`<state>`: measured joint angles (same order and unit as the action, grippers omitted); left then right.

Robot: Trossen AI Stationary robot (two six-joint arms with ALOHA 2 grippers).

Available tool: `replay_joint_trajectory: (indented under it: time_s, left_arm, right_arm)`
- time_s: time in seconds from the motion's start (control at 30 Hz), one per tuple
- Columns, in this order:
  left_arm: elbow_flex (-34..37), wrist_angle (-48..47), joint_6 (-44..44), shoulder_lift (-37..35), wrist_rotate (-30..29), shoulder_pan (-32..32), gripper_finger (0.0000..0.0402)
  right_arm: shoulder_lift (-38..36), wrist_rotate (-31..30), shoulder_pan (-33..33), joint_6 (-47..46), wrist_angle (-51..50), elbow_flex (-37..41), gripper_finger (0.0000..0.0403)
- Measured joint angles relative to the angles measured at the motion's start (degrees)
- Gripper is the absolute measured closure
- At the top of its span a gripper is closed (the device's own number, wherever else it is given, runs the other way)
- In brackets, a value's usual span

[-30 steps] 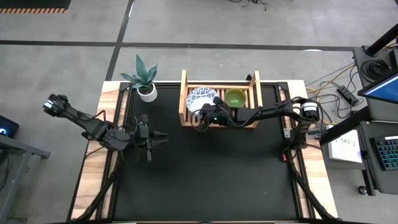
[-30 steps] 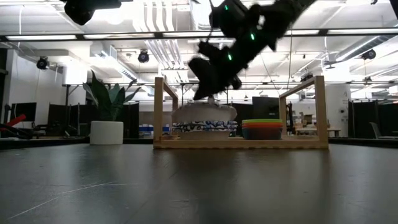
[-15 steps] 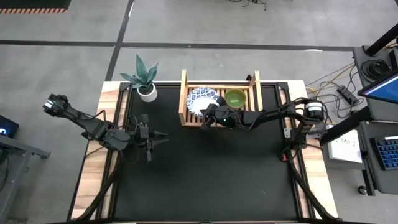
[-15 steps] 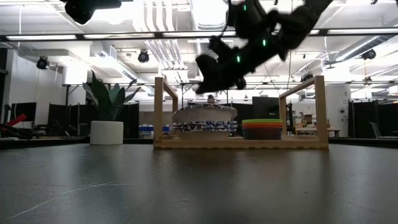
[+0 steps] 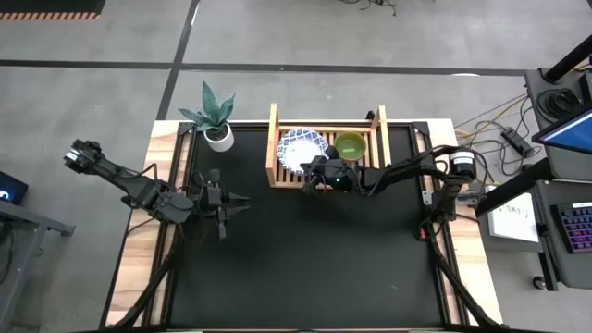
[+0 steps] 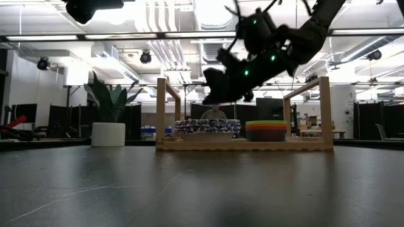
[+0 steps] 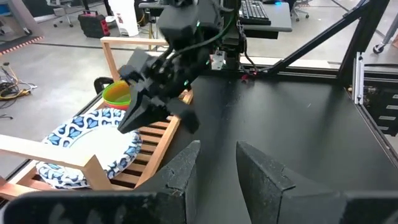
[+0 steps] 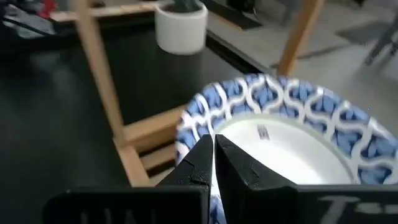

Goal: Place and stack bowls onto a shelf
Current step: Return to Home Position

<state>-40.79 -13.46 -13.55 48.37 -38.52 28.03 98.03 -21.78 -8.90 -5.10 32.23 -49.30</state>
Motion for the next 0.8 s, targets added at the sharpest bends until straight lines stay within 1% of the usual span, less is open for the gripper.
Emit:
replay_joint_trajectory:
  time_s: [0.07,0.2,0.33,0.37,0.47,0.53,0.57,0.63,0.7,0.8]
  left_arm:
    - [0.23,0.17,-0.91,0.16,0.01,0.00,0.0318]
    - [2.05,0.48,-5.68,1.31,0.01,0.04,0.0318]
    - [5.96,4.62,-8.23,3.40,0.00,0.04,0.0318]
    - [6.92,5.81,-8.25,3.93,0.04,0.04,0.0318]
    - [8.98,7.85,-7.91,4.82,0.21,0.04,0.0318]
    - [9.69,7.68,-6.63,5.01,2.19,-0.01,0.0318]
    - [9.92,7.41,-5.29,4.94,3.78,-0.04,0.0318]
    - [10.00,7.48,-1.52,4.54,7.18,-0.18,0.0318]
    - [9.97,7.47,3.12,3.64,9.28,-0.59,0.0318]
    - [9.83,7.48,8.94,2.15,9.57,-2.91,0.0318]
  right_arm:
    - [-1.36,2.18,1.01,2.30,0.14,0.28,0.0394]
    - [-4.41,8.88,3.22,6.67,-0.18,1.69,0.0394]
    - [-9.53,10.89,4.64,11.71,0.02,4.37,0.0394]
    - [-11.21,12.23,4.63,12.80,-0.11,5.36,0.0394]
    - [-16.75,19.68,4.48,15.61,-0.16,8.83,0.0394]
    - [-20.94,23.69,4.15,16.71,0.07,11.66,0.0394]
    - [-22.91,24.40,3.97,16.85,0.09,13.21,0.0394]
    - [-26.91,24.65,3.60,17.10,0.28,16.35,0.0394]
    - [-30.43,24.63,3.52,17.42,1.98,19.48,0.0394]
    - [-35.33,25.14,3.36,17.77,5.33,23.89,0.0394]
